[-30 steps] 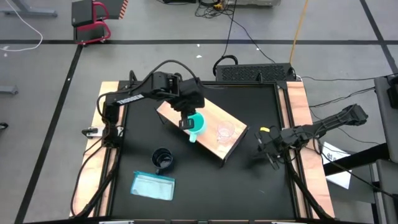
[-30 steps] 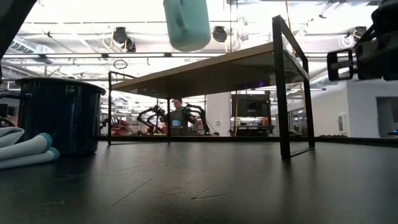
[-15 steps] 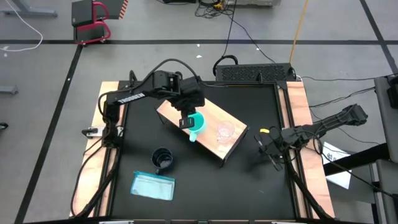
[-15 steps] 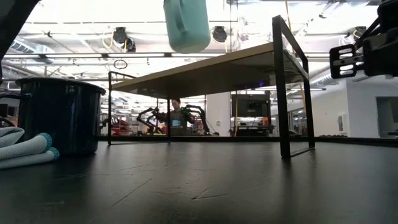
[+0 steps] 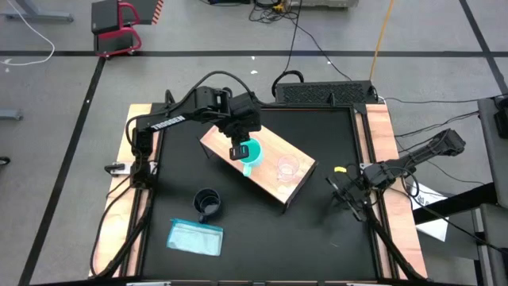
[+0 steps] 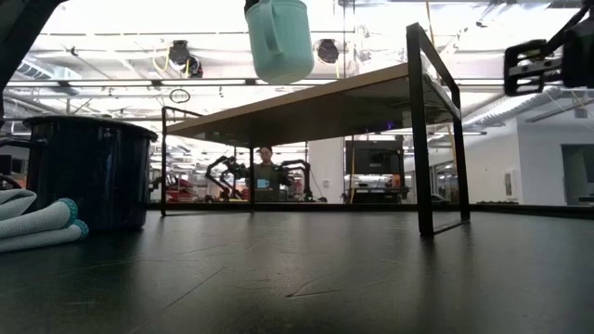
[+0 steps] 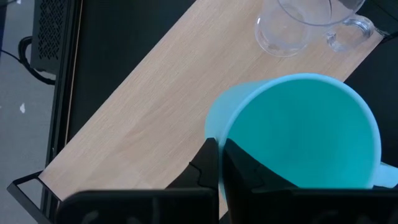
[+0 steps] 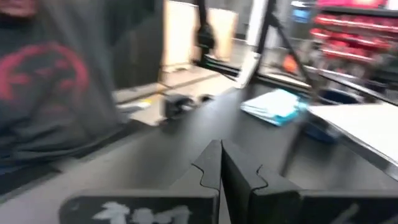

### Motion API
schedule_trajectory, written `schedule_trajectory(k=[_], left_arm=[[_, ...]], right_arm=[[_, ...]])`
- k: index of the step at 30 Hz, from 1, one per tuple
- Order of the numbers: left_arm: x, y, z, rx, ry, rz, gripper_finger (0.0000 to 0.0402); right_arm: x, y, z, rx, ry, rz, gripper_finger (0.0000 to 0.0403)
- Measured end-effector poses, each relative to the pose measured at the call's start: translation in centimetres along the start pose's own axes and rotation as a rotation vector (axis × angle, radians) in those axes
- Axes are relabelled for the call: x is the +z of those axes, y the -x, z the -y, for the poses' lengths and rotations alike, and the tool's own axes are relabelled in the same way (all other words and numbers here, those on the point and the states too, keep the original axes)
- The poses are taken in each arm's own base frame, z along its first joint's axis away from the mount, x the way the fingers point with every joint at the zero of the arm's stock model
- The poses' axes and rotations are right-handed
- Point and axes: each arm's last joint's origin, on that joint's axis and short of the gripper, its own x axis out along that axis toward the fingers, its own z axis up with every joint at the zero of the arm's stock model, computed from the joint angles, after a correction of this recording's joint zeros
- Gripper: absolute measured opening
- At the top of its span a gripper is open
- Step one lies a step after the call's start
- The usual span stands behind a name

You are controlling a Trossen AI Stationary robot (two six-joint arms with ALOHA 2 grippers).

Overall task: Stack small to large cups/mugs on shelf
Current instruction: Put the light blue mug on the shelf

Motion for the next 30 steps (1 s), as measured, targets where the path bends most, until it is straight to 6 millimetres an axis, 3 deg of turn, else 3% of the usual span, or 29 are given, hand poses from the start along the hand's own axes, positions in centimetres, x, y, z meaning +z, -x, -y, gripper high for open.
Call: schedule_trajectory(k=[6, 21, 30], left_arm=[[0.0, 0.0, 0.0, 0.0, -0.008, 0.0, 0.0003], [-0.2, -0.1, 0.0, -0.009, 0.001, -0.027, 0.0003], [0.1, -2.5, 0.1, -0.063, -0.012, -0.109, 0.0003]], right_arm=[[-0.4, 0.2, 0.2, -0.078, 0.001, -0.047, 0.0], [-0.5, 0.2, 0.1, -0.081, -0.005, -0.058, 0.0], [-0.6, 0.3, 0.1, -0.08, -0.027, -0.072, 0.0]])
